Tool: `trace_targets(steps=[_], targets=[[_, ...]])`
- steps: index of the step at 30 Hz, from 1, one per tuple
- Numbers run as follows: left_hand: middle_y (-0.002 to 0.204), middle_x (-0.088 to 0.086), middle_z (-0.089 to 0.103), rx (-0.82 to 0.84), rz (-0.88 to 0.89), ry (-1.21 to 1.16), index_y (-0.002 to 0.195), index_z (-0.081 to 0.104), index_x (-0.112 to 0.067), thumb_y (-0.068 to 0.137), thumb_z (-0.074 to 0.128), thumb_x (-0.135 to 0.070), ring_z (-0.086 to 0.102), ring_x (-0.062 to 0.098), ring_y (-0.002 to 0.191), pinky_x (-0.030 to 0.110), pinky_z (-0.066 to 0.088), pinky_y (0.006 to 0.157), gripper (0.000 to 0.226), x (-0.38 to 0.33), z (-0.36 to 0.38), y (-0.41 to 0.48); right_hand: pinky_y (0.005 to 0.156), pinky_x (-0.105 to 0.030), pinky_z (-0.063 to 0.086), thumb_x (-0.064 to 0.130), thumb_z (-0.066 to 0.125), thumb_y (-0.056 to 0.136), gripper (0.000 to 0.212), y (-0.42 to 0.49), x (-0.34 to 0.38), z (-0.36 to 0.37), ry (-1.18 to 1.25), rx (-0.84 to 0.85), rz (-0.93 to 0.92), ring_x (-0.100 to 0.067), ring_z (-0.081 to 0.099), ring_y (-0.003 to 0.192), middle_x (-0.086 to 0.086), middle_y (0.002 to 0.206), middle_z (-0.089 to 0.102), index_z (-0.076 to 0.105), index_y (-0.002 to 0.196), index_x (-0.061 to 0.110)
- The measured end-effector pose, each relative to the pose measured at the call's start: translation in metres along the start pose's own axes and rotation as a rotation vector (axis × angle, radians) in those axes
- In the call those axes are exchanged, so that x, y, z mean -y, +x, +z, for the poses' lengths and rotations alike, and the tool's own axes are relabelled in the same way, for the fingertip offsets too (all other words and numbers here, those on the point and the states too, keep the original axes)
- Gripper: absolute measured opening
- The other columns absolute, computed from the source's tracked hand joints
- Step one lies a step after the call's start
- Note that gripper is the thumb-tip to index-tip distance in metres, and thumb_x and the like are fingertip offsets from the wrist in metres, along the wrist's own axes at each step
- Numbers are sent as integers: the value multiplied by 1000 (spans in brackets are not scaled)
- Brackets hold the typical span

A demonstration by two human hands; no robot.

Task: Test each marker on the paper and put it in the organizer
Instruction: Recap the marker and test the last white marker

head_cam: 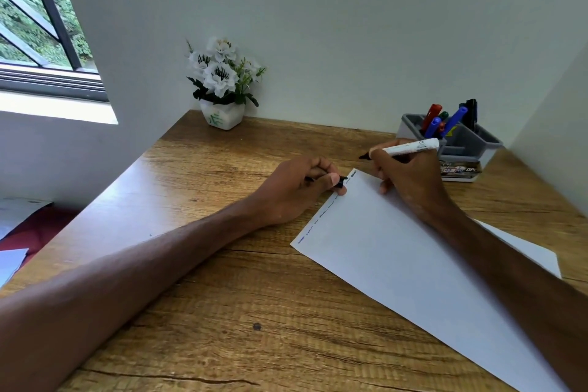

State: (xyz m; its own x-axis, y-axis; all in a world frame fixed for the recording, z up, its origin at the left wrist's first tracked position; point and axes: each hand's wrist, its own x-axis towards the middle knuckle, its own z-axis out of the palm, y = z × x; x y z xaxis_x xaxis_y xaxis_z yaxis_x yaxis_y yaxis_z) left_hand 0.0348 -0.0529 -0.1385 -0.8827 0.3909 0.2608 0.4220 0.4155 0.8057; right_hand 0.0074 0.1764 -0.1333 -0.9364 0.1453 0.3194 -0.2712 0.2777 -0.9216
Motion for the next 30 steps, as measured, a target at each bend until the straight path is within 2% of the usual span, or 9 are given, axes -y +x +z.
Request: trace_targets(steps=[2,5,9,14,19,25,30], targets=[[103,-7,80,-61,-14,-94,115,65,-14,105,57,-24,72,0,102,21,54,91,17,3,-1,2,55,-38,54,13,75,88,4,0,1,0,44,8,-16,-18,63,62,-7,72,71,78,89,14],[101,4,80,-124,-49,-259,117,64,-5,105,57,-16,76,11,91,22,58,75,18,6,-3,4,57,-36,55,12,77,90,6,-2,8,-1,100,50,-56,-19,64,66,-7,77,72,75,96,12],[105,9,79,-151,-103,-354,120,66,-7,106,53,-13,70,10,80,23,59,69,19,5,-6,5,55,-35,60,10,78,90,16,-15,28,0,160,165,-139,-24,70,71,-17,87,75,73,105,5],[116,12,76,-147,-178,-457,124,67,-8,108,49,-12,64,11,81,25,59,71,25,3,-13,5,60,-36,62,12,71,94,18,-34,46,7,288,284,-68,-30,74,83,-20,101,77,77,106,1],[118,14,75,-92,-227,-578,127,66,-7,109,47,-13,64,11,80,24,58,69,27,3,-18,5,59,-36,62,9,68,94,16,-38,48,10,289,301,-88,-31,73,79,-21,96,76,77,103,-2],[106,5,77,-73,-274,-691,122,70,-9,108,47,-13,63,10,77,24,57,69,27,0,-19,5,58,-38,63,5,66,94,14,-34,41,5,280,268,-88,-34,72,75,-24,93,75,76,100,-3],[105,6,75,-23,-252,-691,124,69,-6,108,47,-12,62,10,77,24,57,68,28,-3,-18,3,59,-38,63,6,67,95,14,-32,38,5,245,307,-80,-35,72,77,-24,94,75,76,102,-3]])
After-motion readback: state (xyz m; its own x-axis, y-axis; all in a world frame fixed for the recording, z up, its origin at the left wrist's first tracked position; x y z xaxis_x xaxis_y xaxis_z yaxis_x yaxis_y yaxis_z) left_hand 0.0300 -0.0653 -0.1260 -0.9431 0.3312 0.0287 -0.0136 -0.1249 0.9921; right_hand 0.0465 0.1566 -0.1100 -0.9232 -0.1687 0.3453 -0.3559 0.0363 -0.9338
